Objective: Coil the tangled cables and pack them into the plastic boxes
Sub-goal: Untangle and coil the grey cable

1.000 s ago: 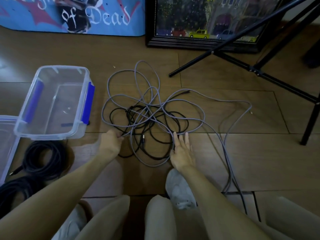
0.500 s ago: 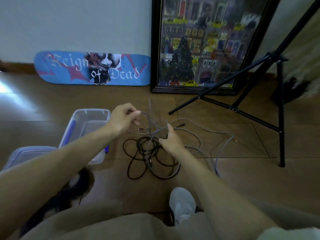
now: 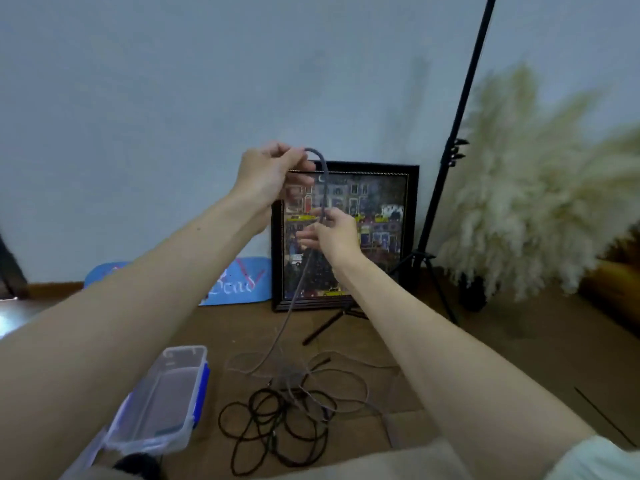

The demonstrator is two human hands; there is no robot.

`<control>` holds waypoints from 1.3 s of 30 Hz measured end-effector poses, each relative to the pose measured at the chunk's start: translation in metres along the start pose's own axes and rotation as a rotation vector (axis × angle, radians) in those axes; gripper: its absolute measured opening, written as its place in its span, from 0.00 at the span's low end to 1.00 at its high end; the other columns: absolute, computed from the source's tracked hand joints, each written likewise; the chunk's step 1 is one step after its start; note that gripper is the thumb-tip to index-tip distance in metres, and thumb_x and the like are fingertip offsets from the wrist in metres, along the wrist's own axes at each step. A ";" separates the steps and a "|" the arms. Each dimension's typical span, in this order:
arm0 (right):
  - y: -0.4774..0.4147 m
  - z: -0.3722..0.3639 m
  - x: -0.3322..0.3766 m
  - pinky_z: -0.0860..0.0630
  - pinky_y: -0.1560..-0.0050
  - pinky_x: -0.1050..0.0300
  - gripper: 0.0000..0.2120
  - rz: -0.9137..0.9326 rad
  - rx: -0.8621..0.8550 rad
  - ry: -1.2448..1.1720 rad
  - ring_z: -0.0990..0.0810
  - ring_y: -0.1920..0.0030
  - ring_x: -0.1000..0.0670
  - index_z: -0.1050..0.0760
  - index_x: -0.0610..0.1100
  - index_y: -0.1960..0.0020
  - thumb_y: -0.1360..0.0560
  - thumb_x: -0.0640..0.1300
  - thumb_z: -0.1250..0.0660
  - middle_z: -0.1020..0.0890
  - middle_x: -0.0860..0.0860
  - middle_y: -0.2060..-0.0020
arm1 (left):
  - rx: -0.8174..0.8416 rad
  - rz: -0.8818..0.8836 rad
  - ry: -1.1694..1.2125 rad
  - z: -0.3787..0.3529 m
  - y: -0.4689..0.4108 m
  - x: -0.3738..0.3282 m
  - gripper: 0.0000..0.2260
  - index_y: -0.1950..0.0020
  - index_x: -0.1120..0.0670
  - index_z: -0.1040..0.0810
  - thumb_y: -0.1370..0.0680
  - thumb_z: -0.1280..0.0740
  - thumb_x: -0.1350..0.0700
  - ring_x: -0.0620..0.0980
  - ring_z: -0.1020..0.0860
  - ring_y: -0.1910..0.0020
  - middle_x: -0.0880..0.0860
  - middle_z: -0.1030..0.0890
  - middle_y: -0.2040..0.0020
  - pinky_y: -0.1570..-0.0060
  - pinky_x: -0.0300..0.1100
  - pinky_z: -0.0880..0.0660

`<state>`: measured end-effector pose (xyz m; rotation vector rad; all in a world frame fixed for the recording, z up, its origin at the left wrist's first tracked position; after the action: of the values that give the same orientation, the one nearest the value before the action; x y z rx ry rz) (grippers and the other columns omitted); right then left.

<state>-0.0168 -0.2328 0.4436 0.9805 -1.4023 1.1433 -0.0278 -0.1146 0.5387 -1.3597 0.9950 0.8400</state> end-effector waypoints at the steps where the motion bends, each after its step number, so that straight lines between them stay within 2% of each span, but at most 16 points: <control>1: 0.002 0.001 0.012 0.20 0.62 0.59 0.14 -0.013 0.015 -0.028 0.20 0.62 0.49 0.30 0.35 0.37 0.20 0.30 0.44 0.23 0.41 0.55 | -0.049 -0.011 -0.029 0.002 -0.001 -0.012 0.08 0.61 0.55 0.26 0.21 0.36 0.59 0.42 0.27 0.79 0.49 0.22 0.72 0.78 0.34 0.35; 3: 0.011 0.004 0.020 0.18 0.54 0.52 0.17 -0.047 0.052 0.069 0.20 0.58 0.47 0.32 0.38 0.32 0.21 0.31 0.42 0.22 0.43 0.53 | -0.144 -0.002 -0.227 0.010 0.001 -0.015 0.08 0.64 0.56 0.23 0.25 0.31 0.58 0.45 0.34 0.81 0.46 0.30 0.82 0.78 0.35 0.40; 6: 0.024 0.013 0.012 0.20 0.50 0.46 0.26 0.022 0.002 0.228 0.20 0.56 0.47 0.40 0.45 0.25 0.21 0.32 0.40 0.26 0.50 0.53 | -0.082 0.053 -0.495 0.008 0.020 0.019 0.07 0.62 0.58 0.19 0.27 0.28 0.56 0.45 0.36 0.76 0.48 0.32 0.79 0.74 0.37 0.40; 8: 0.031 0.016 0.002 0.20 0.49 0.46 0.22 0.089 -0.010 0.239 0.19 0.54 0.48 0.34 0.45 0.30 0.22 0.33 0.40 0.27 0.49 0.47 | -0.035 0.076 -0.499 0.007 0.033 0.046 0.07 0.62 0.58 0.18 0.25 0.30 0.57 0.45 0.35 0.76 0.48 0.31 0.78 0.71 0.38 0.37; 10: 0.036 0.015 -0.018 0.20 0.48 0.47 0.10 0.082 0.018 0.213 0.18 0.53 0.46 0.26 0.42 0.42 0.21 0.34 0.41 0.23 0.48 0.52 | -0.022 0.106 -0.482 0.007 0.040 0.069 0.11 0.67 0.56 0.21 0.24 0.32 0.59 0.45 0.34 0.78 0.49 0.29 0.78 0.71 0.37 0.35; 11: 0.037 0.015 -0.030 0.19 0.50 0.47 0.07 0.027 0.024 0.165 0.17 0.55 0.44 0.25 0.41 0.48 0.20 0.36 0.41 0.21 0.47 0.56 | 0.004 0.123 -0.475 0.006 0.042 0.080 0.13 0.69 0.56 0.21 0.24 0.33 0.59 0.45 0.32 0.79 0.49 0.27 0.79 0.73 0.37 0.35; 13: 0.042 0.012 -0.057 0.18 0.54 0.47 0.12 -0.186 0.051 -0.035 0.17 0.62 0.41 0.24 0.38 0.55 0.18 0.43 0.42 0.19 0.43 0.62 | 0.099 0.156 -0.465 -0.001 0.043 0.101 0.12 0.64 0.59 0.18 0.22 0.35 0.60 0.47 0.29 0.77 0.51 0.24 0.75 0.76 0.36 0.34; 17: 0.048 0.005 -0.100 0.20 0.62 0.51 0.25 -0.469 0.105 -0.345 0.19 0.67 0.44 0.24 0.38 0.55 0.17 0.55 0.49 0.20 0.43 0.66 | 0.231 0.232 -0.364 -0.018 0.058 0.145 0.11 0.53 0.58 0.17 0.20 0.39 0.59 0.47 0.25 0.69 0.56 0.20 0.64 0.76 0.36 0.31; 22: 0.044 0.016 -0.130 0.23 0.66 0.53 0.17 -0.624 -0.011 -0.468 0.21 0.69 0.46 0.25 0.36 0.51 0.16 0.44 0.49 0.22 0.43 0.67 | 0.425 0.381 -0.346 -0.031 0.075 0.180 0.11 0.59 0.58 0.17 0.21 0.38 0.60 0.45 0.22 0.69 0.54 0.18 0.65 0.70 0.37 0.29; 25: 0.035 0.034 -0.133 0.24 0.66 0.59 0.14 -0.626 -0.027 -0.329 0.25 0.74 0.51 0.26 0.35 0.49 0.16 0.39 0.49 0.23 0.45 0.72 | 0.319 0.362 -0.353 -0.019 0.060 0.175 0.11 0.63 0.58 0.20 0.24 0.40 0.65 0.46 0.23 0.70 0.54 0.19 0.67 0.71 0.38 0.29; 27: 0.034 0.035 -0.128 0.37 0.79 0.66 0.15 -0.661 0.080 -0.373 0.36 0.82 0.56 0.28 0.36 0.51 0.16 0.40 0.51 0.30 0.51 0.79 | 0.226 0.357 -0.419 -0.005 0.051 0.180 0.11 0.60 0.56 0.24 0.23 0.42 0.66 0.47 0.24 0.68 0.54 0.20 0.65 0.71 0.39 0.29; 29: 0.039 0.032 -0.114 0.48 0.83 0.66 0.16 -0.665 0.263 -0.336 0.44 0.83 0.57 0.26 0.36 0.48 0.16 0.42 0.50 0.37 0.53 0.80 | 0.264 0.370 -0.501 0.002 0.051 0.190 0.07 0.53 0.56 0.26 0.23 0.39 0.67 0.48 0.24 0.63 0.54 0.20 0.58 0.69 0.39 0.29; 32: 0.058 0.021 -0.087 0.50 0.82 0.67 0.18 -0.581 0.563 -0.156 0.45 0.82 0.58 0.22 0.36 0.50 0.17 0.46 0.46 0.39 0.54 0.81 | 0.488 0.298 -0.496 -0.011 0.061 0.195 0.18 0.37 0.57 0.29 0.26 0.34 0.69 0.47 0.25 0.49 0.54 0.24 0.45 0.59 0.34 0.28; 34: 0.064 0.018 -0.075 0.51 0.82 0.68 0.18 -0.515 0.652 -0.115 0.44 0.82 0.59 0.21 0.37 0.52 0.18 0.47 0.45 0.38 0.55 0.81 | 0.563 0.207 -0.426 -0.022 0.070 0.188 0.15 0.40 0.58 0.27 0.25 0.34 0.69 0.45 0.24 0.49 0.51 0.22 0.48 0.54 0.30 0.28; 36: 0.059 0.024 -0.072 0.51 0.82 0.67 0.16 -0.454 0.565 -0.092 0.44 0.82 0.59 0.21 0.37 0.52 0.18 0.46 0.43 0.37 0.55 0.81 | 0.525 0.197 -0.363 -0.022 0.071 0.184 0.09 0.43 0.58 0.23 0.22 0.36 0.64 0.44 0.20 0.56 0.51 0.17 0.56 0.55 0.35 0.27; 39: 0.037 0.060 -0.076 0.43 0.80 0.66 0.10 -0.297 0.158 0.139 0.38 0.79 0.57 0.19 0.35 0.49 0.23 0.42 0.32 0.31 0.52 0.77 | 0.272 0.149 -0.415 -0.004 0.064 0.173 0.07 0.45 0.56 0.22 0.22 0.34 0.59 0.45 0.23 0.72 0.49 0.21 0.70 0.68 0.36 0.28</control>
<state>-0.0556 -0.2846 0.3623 1.1551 -1.0284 1.0870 -0.0222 -0.1279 0.3545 -0.8428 0.8516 1.0090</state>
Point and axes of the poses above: each hand's wrist, its own y-axis away from the middle knuckle, its own z-axis out of the back of the hand, x = y × z, the point moved 7 cm from there along -y, towards the middle knuckle
